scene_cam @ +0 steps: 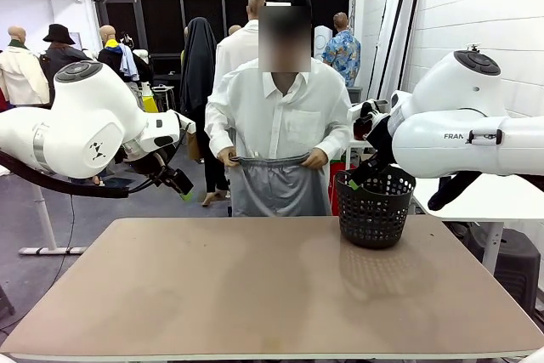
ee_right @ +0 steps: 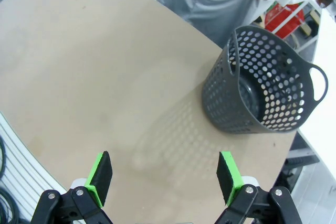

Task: Fold the training pants.
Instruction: Grab both ends of the Training pants handed by a person.

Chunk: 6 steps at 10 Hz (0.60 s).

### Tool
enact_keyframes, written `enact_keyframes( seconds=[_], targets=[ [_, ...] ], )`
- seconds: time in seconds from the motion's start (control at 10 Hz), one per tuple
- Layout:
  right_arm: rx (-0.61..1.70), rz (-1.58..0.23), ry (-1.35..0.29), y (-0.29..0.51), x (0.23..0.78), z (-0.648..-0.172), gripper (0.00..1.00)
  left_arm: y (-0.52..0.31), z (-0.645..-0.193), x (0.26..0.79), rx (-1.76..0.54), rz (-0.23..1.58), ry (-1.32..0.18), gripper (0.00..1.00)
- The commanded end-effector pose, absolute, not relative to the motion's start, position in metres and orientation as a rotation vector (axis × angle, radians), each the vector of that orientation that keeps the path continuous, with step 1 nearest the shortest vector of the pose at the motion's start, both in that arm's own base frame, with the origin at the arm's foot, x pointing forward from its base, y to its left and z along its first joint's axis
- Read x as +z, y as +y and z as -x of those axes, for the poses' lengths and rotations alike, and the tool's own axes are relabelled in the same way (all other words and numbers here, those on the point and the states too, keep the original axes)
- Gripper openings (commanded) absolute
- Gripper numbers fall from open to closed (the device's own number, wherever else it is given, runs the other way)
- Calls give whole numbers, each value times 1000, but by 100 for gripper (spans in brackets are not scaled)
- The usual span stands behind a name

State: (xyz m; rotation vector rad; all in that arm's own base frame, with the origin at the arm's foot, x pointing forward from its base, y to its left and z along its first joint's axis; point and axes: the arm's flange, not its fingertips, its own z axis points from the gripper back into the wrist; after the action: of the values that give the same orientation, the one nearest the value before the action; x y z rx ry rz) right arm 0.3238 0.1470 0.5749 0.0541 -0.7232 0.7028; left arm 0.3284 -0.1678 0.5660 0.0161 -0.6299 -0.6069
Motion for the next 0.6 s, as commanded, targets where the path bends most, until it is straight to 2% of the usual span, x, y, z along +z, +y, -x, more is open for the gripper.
enact_keyframes(
  seconds=[0.0,0.5],
  targets=[
    [705,-57,-723,147,575,-324,100,-168,-329,567,-599,-7,-635,100],
    [705,-57,-723,147,575,-324,100,-168,-329,567,-599,-7,-635,100]
  ],
)
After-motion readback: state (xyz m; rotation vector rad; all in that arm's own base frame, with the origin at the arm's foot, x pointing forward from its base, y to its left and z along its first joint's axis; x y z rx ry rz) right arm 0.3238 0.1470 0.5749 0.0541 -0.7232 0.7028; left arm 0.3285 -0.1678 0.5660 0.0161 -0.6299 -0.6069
